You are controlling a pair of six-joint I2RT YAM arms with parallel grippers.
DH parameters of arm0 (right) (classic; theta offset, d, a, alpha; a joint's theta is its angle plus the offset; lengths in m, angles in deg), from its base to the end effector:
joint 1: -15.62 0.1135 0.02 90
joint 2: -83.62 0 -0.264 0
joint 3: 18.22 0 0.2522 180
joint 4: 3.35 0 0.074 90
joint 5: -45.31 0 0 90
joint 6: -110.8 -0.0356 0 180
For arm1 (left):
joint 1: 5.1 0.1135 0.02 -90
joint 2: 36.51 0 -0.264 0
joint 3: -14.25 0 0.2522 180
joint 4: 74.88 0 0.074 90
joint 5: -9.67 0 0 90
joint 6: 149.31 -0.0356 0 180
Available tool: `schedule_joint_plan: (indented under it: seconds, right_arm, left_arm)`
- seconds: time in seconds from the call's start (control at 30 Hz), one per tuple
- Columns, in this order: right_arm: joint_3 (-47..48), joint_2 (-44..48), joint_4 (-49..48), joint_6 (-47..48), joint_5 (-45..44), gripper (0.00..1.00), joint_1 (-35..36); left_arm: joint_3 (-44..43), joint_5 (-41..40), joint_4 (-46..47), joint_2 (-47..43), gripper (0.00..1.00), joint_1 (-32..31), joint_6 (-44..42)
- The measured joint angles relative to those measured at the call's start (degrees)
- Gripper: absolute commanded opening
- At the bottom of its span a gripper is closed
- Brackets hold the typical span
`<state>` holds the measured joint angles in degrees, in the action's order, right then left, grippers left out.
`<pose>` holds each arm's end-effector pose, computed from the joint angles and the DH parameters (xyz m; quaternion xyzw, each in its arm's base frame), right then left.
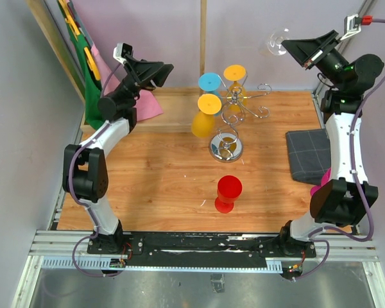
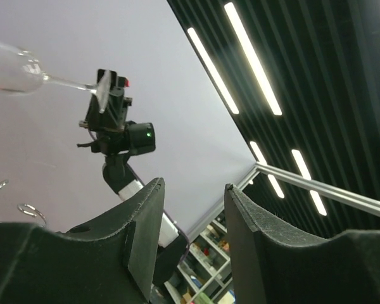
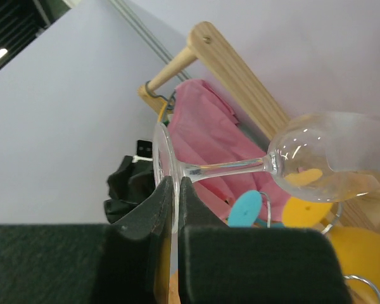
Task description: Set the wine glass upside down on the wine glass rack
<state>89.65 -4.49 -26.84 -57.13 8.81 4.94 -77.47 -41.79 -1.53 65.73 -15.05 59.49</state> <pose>0.3178 -0.0308 0.5278 -0.0482 0.5421 0.6026 0.5837 0.3610 -0.0859 0.4161 0.0063 0.3899 -0.8608 0.3269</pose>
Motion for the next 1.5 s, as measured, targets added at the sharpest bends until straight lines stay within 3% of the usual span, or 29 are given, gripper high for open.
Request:
schedule_joint_plan:
  seconds: [0.17, 0.43, 1.5]
  right_arm:
    - [0.1, -0.1, 15.0, 11.0, -1.9, 0.01, 0.0]
    - [-0.7, -0.3, 27.3, 19.0, -4.8, 0.01, 0.0]
    - [-5.2, -2.0, 39.5, 23.8, -1.4, 0.01, 5.6]
  left_arm:
    - [0.5, 1.6, 0.0, -2.3, 0.45, 0.0, 0.0]
    - [0.7, 2.6, 0.0, -3.3, 0.44, 0.0, 0.0]
    - [3.5, 3.7, 0.0, -3.4, 0.43, 0.0, 0.0]
